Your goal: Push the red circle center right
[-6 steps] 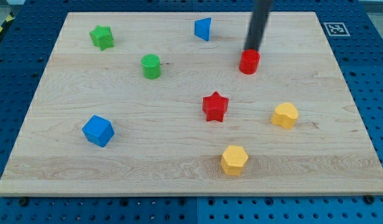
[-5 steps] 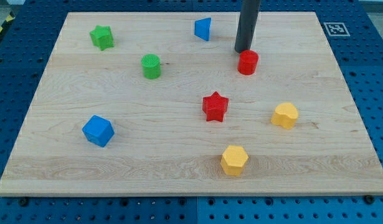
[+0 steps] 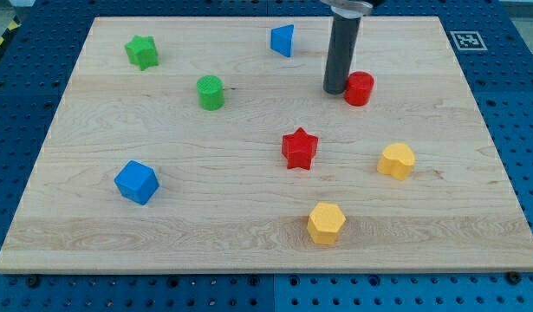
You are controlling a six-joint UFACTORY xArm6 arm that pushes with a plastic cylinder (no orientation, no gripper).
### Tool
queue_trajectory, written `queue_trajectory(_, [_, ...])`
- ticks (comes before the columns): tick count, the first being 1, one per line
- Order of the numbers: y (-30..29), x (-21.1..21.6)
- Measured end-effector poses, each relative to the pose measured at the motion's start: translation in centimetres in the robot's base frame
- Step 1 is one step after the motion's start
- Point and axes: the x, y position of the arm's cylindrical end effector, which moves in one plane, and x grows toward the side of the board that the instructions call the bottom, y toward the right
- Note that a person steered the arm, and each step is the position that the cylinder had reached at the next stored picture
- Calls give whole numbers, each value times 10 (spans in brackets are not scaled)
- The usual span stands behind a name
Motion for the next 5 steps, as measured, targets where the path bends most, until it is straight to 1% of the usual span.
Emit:
queue_trajectory(2, [51, 21])
queue_trajectory(3, [50, 29])
queue_trajectory(4, [15, 69])
queue_trajectory(5, [-1, 110])
